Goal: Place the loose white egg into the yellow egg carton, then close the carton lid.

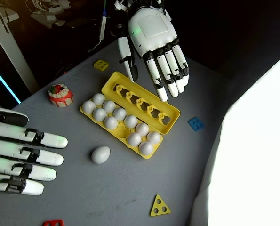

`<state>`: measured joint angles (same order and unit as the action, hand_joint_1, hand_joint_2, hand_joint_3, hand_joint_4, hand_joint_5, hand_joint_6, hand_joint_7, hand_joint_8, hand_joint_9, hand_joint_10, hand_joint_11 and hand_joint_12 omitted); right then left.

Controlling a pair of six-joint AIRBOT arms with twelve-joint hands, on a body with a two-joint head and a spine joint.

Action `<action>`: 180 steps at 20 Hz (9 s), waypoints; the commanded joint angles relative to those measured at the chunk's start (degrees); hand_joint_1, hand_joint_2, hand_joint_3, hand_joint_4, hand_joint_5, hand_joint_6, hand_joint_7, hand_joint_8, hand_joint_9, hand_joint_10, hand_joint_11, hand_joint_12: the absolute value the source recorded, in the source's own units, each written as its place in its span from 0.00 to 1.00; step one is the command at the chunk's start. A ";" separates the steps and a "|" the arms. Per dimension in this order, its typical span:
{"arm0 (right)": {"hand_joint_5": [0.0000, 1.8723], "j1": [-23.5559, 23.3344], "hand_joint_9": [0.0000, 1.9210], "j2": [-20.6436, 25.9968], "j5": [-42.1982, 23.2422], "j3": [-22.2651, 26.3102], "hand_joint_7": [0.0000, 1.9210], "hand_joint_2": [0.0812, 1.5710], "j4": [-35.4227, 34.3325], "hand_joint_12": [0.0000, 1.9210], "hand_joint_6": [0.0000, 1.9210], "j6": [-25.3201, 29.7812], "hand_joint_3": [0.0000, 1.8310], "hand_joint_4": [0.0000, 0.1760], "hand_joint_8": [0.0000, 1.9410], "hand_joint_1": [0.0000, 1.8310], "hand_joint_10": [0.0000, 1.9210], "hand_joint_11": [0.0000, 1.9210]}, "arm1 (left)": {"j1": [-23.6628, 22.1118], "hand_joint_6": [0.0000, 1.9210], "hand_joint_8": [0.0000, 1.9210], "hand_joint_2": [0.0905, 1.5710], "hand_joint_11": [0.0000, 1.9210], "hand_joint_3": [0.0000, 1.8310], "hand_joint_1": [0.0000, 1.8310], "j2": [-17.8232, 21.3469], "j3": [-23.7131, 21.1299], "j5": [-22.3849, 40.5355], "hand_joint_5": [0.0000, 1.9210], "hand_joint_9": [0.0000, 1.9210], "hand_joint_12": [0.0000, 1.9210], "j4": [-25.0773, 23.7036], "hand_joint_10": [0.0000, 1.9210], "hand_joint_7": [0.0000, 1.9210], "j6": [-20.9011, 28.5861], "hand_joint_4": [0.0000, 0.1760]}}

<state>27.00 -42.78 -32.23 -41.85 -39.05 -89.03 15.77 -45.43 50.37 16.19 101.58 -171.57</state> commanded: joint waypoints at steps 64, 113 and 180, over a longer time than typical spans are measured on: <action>0.15 -4.02 0.06 -37.22 -7.29 -23.80 0.05 0.66 -48.17 0.23 0.34 -11.27 0.00 0.00 0.00 0.68 0.00 0.00 | -3.71 0.00 0.00 0.89 0.00 0.00 0.14 0.34 -7.13 25.20 0.06 0.09 0.43 10.19 0.01 0.04 -0.21 0.28; 0.06 -4.17 0.07 -30.82 -3.70 -19.64 0.03 0.57 -37.83 0.29 0.00 -13.36 0.00 0.16 0.00 0.59 0.00 0.00 | -3.68 0.00 0.00 0.90 0.00 0.00 0.10 0.84 -7.19 28.89 0.05 0.09 0.38 16.18 0.01 0.06 -0.21 0.26; 0.47 -3.36 0.11 -36.95 -10.65 -23.94 0.26 0.72 -7.40 0.23 0.60 18.71 0.00 0.00 0.00 0.61 0.00 0.00 | -3.70 0.01 0.01 0.90 0.00 0.00 0.14 0.79 -5.78 29.26 0.06 0.10 0.46 17.77 0.01 0.07 -0.21 0.28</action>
<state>24.12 -80.12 -37.74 -65.95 -49.12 -70.35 12.78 -44.82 44.58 46.59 122.63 -171.59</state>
